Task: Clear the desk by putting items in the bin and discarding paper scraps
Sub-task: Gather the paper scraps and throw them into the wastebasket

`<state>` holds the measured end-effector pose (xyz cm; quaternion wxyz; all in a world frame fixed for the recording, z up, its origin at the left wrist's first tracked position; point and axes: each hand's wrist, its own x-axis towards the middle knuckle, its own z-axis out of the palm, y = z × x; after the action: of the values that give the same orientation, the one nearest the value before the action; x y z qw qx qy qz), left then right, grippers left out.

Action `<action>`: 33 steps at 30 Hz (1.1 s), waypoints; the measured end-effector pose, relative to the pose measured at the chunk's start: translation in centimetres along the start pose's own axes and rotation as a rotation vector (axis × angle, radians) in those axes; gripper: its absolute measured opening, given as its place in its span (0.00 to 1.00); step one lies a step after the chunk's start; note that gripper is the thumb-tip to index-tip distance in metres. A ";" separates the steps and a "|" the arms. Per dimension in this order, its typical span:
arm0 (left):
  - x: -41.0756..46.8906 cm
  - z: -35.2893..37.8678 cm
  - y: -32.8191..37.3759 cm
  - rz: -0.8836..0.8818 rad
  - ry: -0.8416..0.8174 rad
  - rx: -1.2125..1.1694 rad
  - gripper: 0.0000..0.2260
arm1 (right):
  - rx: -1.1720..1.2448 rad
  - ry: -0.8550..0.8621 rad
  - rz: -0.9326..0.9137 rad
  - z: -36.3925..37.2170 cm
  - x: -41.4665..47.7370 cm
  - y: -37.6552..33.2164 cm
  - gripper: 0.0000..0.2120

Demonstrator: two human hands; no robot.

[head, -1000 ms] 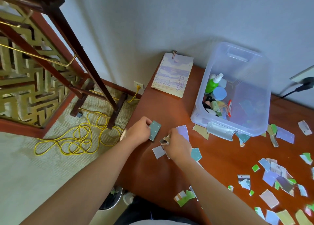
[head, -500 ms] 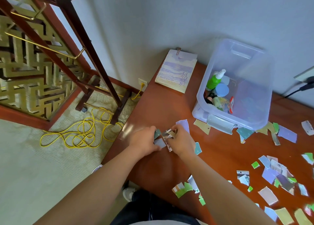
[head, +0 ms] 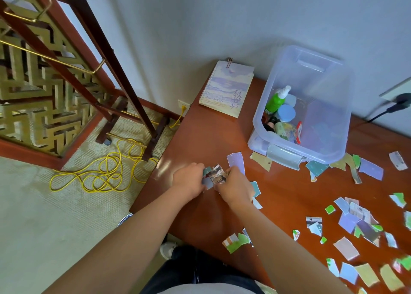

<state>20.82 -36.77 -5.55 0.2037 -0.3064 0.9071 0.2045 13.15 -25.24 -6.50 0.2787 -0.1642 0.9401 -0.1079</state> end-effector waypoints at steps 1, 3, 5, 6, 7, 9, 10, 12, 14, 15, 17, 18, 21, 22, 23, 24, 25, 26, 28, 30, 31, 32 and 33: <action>0.0 0.0 0.0 0.002 0.000 -0.002 0.17 | 0.004 -0.001 0.002 0.0 -0.1 -0.1 0.10; 0.0 0.1 0.0 0.008 -0.001 -0.007 0.17 | 0.022 -0.005 0.011 0.1 -0.2 -0.1 0.08; 0.0 0.1 0.0 0.009 -0.005 -0.022 0.15 | 0.026 -0.018 0.022 0.3 -0.1 -0.1 0.08; 0.0 0.1 0.0 0.008 -0.008 -0.035 0.15 | 0.025 -0.026 0.029 0.3 -0.1 -0.1 0.07; 0.0 0.1 0.0 0.007 -0.013 -0.049 0.14 | 0.027 -0.037 0.035 0.3 0.0 -0.1 0.07; -0.1 0.2 -0.2 0.008 -0.022 -0.080 0.12 | 0.041 -0.055 0.047 0.1 0.1 -0.2 0.05; -0.1 0.2 -0.3 0.008 -0.024 -0.095 0.11 | 0.048 -0.061 0.048 0.1 0.1 -0.3 0.04; -0.3 0.3 -0.6 0.008 -0.029 -0.120 0.10 | 0.046 -0.051 0.032 0.1 -0.2 -0.5 0.02; -0.4 0.4 -0.8 0.003 -0.032 -0.128 0.09 | 0.047 -0.007 0.017 0.1 -0.5 -0.5 0.03; -0.4 0.4 -0.9 -0.002 -0.031 -0.130 0.09 | 0.059 0.015 0.013 0.1 -0.7 -0.4 0.05; -0.5 0.4 -0.9 -0.012 -0.025 -0.141 0.09 | 0.080 0.038 0.002 0.0 -1.0 -0.1 0.11; -0.5 0.5 -0.9 -0.013 -0.022 -0.151 0.09 | 0.074 0.041 -0.006 -0.1 -1.0 0.0 0.13; -0.4 0.5 -0.8 -0.012 -0.017 -0.180 0.08 | 0.042 0.057 -0.032 -0.1 -1.2 0.1 0.09; -0.4 0.5 -0.8 -0.011 -0.017 -0.184 0.09 | 0.044 0.059 -0.033 0.1 -1.2 0.1 0.08; -0.4 0.5 -0.7 -0.011 -0.018 -0.185 0.09 | 0.049 0.054 -0.030 0.2 -1.1 0.0 0.08; -0.4 0.5 -0.6 -0.013 -0.022 -0.185 0.10 | 0.053 0.044 -0.024 0.3 -1.0 0.0 0.08; -0.5 0.5 -0.6 -0.015 -0.025 -0.187 0.11 | 0.057 0.033 -0.016 0.3 -1.0 -0.1 0.07; -0.5 0.6 -0.6 -0.019 -0.027 -0.192 0.11 | 0.057 0.023 -0.009 0.3 -0.9 -0.2 0.06; -0.6 0.6 -0.6 -0.026 -0.032 -0.209 0.11 | 0.053 0.011 -0.006 0.1 -0.9 -0.4 0.03; -0.7 0.5 -0.7 -0.017 -0.041 -0.220 0.11 | 0.070 -0.002 -0.015 -0.1 -1.0 -0.5 0.01; -0.7 0.4 -0.8 -0.010 -0.046 -0.229 0.10 | 0.101 -0.018 -0.021 -0.2 -1.1 -0.5 0.02; -0.8 0.4 -0.9 -0.010 -0.052 -0.247 0.10 | 0.147 -0.037 -0.026 -0.2 -1.1 -0.6 0.03; -0.8 0.2 -1.1 -0.015 -0.057 -0.279 0.11 | 0.207 -0.057 -0.032 -0.2 -1.1 -0.8 0.06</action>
<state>22.19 -37.10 -5.62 0.1864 -0.3323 0.8615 0.3356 14.07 -25.53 -5.54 0.3188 -0.1527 0.9129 -0.2042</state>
